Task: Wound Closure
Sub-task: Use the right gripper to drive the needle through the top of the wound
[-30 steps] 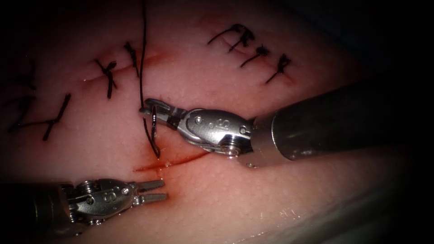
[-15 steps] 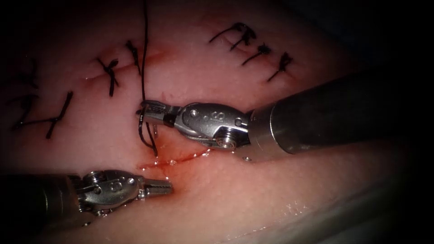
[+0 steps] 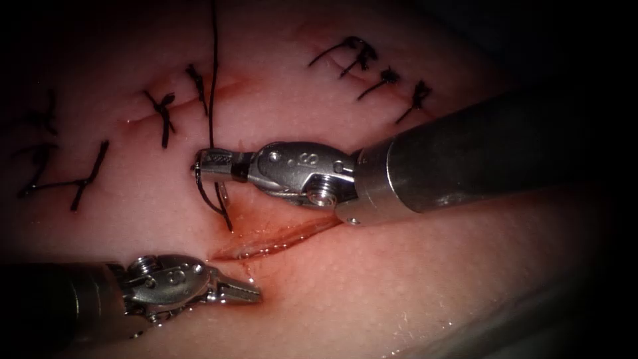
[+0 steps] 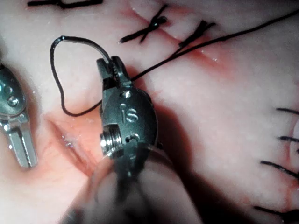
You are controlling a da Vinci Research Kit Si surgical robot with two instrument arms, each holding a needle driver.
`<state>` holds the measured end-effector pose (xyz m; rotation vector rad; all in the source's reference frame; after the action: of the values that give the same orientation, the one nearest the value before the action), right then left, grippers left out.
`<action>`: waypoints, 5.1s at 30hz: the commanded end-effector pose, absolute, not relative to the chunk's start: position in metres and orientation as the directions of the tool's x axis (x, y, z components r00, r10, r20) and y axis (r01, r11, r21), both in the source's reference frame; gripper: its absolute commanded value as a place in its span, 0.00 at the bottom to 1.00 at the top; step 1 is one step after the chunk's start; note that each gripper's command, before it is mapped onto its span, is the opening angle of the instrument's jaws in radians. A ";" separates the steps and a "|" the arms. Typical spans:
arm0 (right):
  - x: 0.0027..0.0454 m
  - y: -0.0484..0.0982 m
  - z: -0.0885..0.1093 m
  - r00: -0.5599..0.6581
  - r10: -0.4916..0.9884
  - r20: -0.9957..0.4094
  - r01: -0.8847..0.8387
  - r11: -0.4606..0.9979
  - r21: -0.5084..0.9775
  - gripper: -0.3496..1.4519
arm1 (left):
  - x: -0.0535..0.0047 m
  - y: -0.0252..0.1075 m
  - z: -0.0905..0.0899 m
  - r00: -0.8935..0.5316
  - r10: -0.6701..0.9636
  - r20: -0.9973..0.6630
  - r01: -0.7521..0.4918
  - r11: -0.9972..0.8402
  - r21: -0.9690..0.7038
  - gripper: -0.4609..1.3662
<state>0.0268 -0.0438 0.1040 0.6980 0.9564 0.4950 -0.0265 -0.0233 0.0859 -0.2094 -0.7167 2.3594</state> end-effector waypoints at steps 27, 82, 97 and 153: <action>0.0284 -0.040 0.104 0.443 0.870 -0.219 -0.208 0.337 0.918 0.00 | -0.0277 -0.023 0.089 -0.769 0.640 0.006 -0.556 -0.663 -0.502 0.26; 0.0251 -0.038 0.103 0.229 0.655 -0.720 -0.318 0.749 0.581 0.72 | -0.0271 -0.022 0.089 -0.764 0.645 -0.014 -0.556 -0.669 -0.494 0.23; 0.0261 -0.039 0.096 0.315 0.421 -0.850 -0.103 0.906 0.410 0.46 | -0.0270 -0.022 0.089 -0.768 0.641 -0.017 -0.551 -0.673 -0.493 0.24; 0.0307 -0.039 0.096 0.446 0.372 -0.814 -0.125 0.926 0.355 0.00 | -0.0266 -0.023 0.089 -0.773 0.635 -0.021 -0.544 -0.678 -0.494 0.23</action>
<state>0.0308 -0.0388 0.0962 0.2549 1.0678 0.2993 -0.0255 -0.0222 0.0869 -0.2510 -0.6218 2.3910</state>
